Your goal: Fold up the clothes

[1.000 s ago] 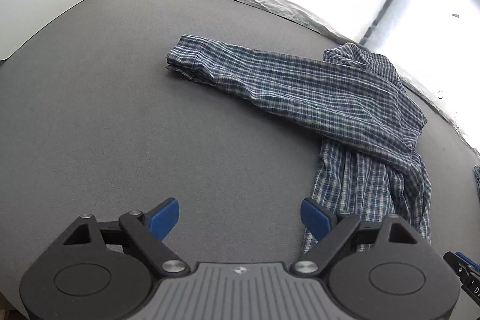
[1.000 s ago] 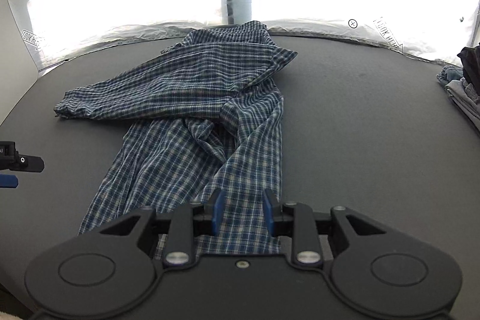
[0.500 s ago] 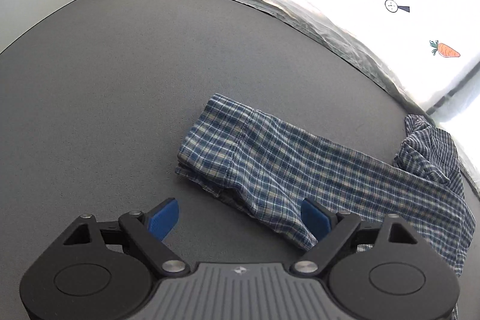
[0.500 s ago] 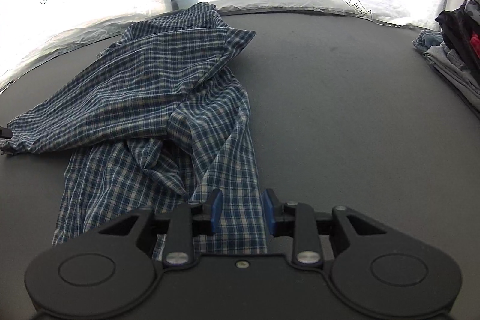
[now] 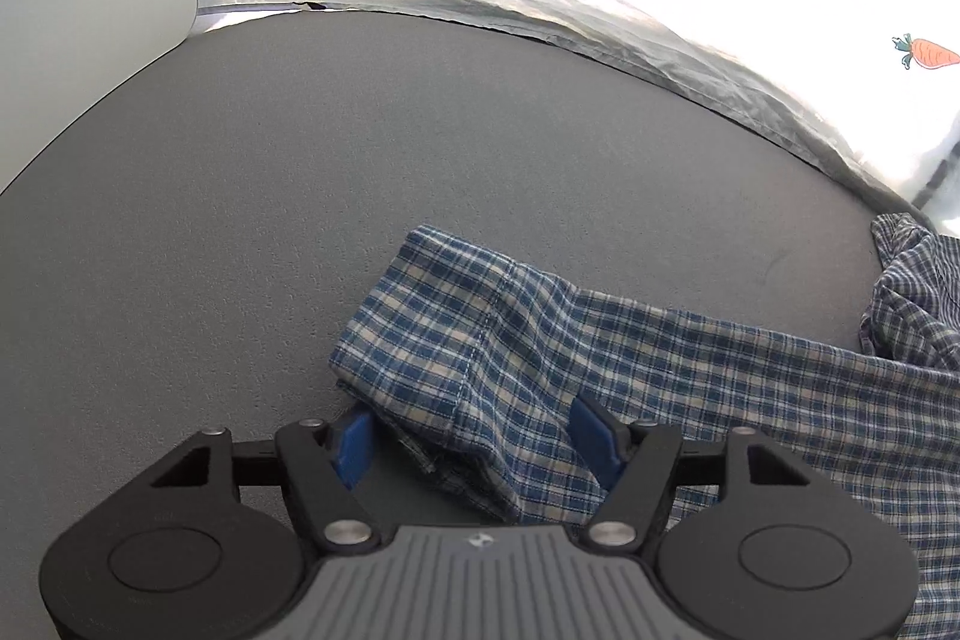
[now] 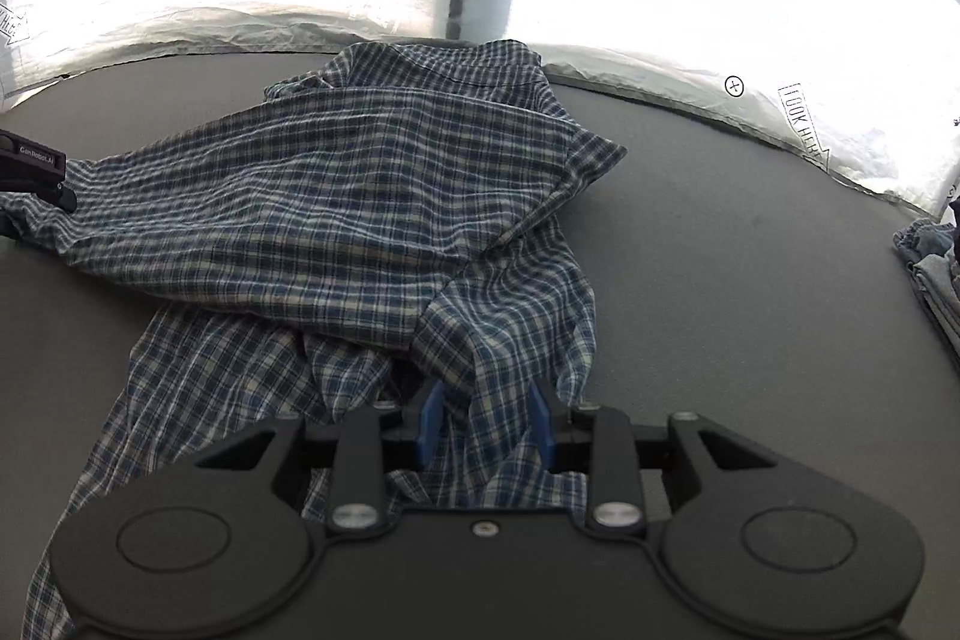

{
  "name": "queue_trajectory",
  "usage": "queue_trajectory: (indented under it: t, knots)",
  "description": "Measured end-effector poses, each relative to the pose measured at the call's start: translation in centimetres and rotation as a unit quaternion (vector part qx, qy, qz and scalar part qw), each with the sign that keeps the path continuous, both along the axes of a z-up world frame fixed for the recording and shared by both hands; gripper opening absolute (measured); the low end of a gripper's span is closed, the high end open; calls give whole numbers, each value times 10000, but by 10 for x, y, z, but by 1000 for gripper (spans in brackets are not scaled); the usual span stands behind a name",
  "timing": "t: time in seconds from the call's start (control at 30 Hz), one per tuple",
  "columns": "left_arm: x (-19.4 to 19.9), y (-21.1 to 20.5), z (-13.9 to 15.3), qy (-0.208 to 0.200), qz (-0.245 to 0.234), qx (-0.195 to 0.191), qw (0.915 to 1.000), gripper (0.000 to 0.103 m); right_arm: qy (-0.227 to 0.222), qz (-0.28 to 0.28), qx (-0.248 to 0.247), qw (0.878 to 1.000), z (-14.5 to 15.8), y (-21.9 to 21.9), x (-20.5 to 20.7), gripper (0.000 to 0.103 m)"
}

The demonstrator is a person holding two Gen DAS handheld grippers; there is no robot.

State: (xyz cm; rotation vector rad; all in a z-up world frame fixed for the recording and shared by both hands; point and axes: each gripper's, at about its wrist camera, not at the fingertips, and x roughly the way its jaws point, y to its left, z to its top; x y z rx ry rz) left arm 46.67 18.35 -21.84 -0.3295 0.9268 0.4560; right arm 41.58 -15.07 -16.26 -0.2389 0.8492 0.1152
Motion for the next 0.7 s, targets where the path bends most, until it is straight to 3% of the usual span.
queue_trajectory:
  t: [0.13, 0.17, 0.27, 0.3, 0.33, 0.53, 0.7]
  knots:
    - [3, 12, 4, -137, 115, -186, 9997, 21, 129, 376, -337, 9986, -12, 13, 15, 33]
    - [3, 16, 5, -181, 138, -270, 9994, 17, 165, 411, -368, 9983, -15, 15, 18, 33]
    - [5, 20, 11, -318, 127, -386, 9987, 11, 264, 455, -321, 9981, -20, 19, 29, 28]
    - [6, 21, 13, -360, 109, -388, 9985, 11, 271, 435, -255, 9984, -19, 18, 31, 12]
    - [6, 20, 16, -400, 78, -366, 9985, 10, 264, 392, -165, 9987, -17, 17, 33, 6]
    - [12, 16, 44, -830, -19, -403, 9957, 8, -37, 67, 316, 9995, 6, 7, 34, 4]
    - [21, 14, 101, -1668, -198, -377, 9851, 8, -340, -243, 850, 9955, 33, -4, 29, 4]
